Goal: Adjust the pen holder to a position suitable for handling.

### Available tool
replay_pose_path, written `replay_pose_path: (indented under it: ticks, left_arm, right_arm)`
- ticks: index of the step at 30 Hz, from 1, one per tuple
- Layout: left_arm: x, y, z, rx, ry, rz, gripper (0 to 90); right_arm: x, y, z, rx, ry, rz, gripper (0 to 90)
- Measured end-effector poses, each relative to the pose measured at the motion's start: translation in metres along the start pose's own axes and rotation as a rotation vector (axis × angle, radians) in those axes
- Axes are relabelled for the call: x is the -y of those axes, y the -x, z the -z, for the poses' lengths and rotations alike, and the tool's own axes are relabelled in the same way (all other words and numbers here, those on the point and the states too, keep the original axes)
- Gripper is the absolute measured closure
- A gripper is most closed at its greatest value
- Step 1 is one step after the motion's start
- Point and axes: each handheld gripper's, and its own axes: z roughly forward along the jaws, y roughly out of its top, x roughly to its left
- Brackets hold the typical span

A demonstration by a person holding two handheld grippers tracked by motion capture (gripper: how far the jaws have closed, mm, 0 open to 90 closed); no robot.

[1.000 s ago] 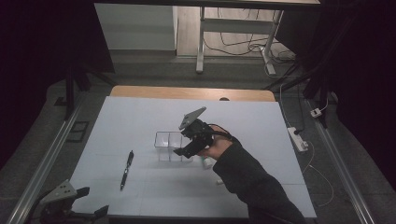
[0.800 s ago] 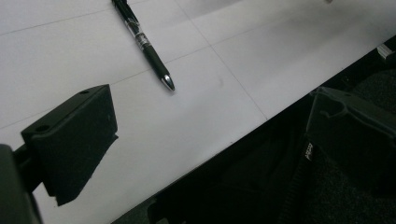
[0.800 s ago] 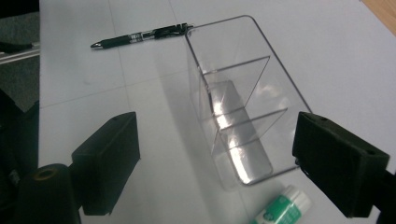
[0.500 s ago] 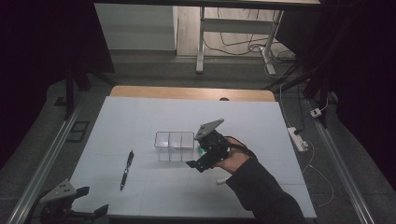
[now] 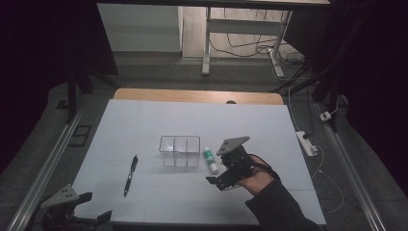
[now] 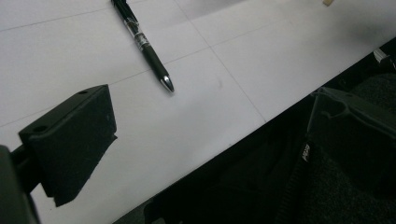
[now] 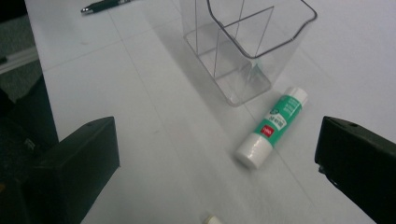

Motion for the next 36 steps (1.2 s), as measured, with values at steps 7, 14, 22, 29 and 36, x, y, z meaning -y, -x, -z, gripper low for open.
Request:
replay_pose_path:
  ticks: [7,14,22,29,36]
  left_arm:
    - [0.000,0.000,0.000,0.001,-0.004,-0.004,1.7]
    - [0.000,0.001,-0.001,0.003,-0.006,-0.009,1.8]
    - [0.000,0.001,0.000,0.001,-0.005,-0.006,1.6]
    - [-0.001,0.002,0.000,-0.007,-0.006,-0.014,1.0]
    - [-0.001,0.003,0.000,-0.008,-0.010,-0.022,0.5]
  right_arm:
    - [0.028,-0.009,0.019,0.054,0.048,-0.071,0.0]
    - [0.056,-0.016,0.038,0.116,0.095,-0.136,0.0]
    - [0.087,-0.023,0.061,0.204,0.138,-0.209,0.0]
    - [0.115,-0.028,0.079,0.273,0.158,-0.301,0.0]
    - [0.136,-0.031,0.090,0.295,0.145,-0.365,0.0]
